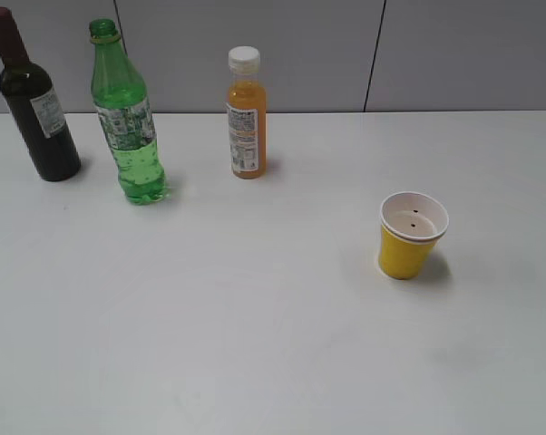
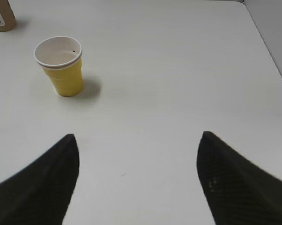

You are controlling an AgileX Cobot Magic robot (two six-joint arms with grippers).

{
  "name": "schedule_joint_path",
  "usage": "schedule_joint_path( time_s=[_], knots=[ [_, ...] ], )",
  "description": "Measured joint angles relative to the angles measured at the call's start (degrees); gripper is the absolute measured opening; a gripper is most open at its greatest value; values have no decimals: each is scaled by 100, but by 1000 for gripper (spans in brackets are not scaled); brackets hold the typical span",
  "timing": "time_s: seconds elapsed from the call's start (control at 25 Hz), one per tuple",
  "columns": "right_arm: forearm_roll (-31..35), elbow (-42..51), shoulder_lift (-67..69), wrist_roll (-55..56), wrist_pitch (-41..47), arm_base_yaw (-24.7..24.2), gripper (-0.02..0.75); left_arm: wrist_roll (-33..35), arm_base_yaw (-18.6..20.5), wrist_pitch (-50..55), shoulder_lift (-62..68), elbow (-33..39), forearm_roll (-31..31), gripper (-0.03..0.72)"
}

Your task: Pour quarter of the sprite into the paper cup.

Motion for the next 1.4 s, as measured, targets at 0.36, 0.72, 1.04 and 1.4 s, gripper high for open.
schedule_joint_path(
  time_s=[0.36, 0.72, 1.04, 1.4],
  knots=[
    [0, 0, 0, 0, 0, 0, 591, 0, 0, 0, 0, 0, 0, 582],
    [0, 0, 0, 0, 0, 0, 662, 0, 0, 0, 0, 0, 0, 582],
    [-5, -99, 22, 0, -256, 0, 666, 0, 0, 0, 0, 0, 0, 582],
    [-11, -138, 575, 0, -1367, 0, 656, 0, 0, 0, 0, 0, 0, 582]
  ],
)
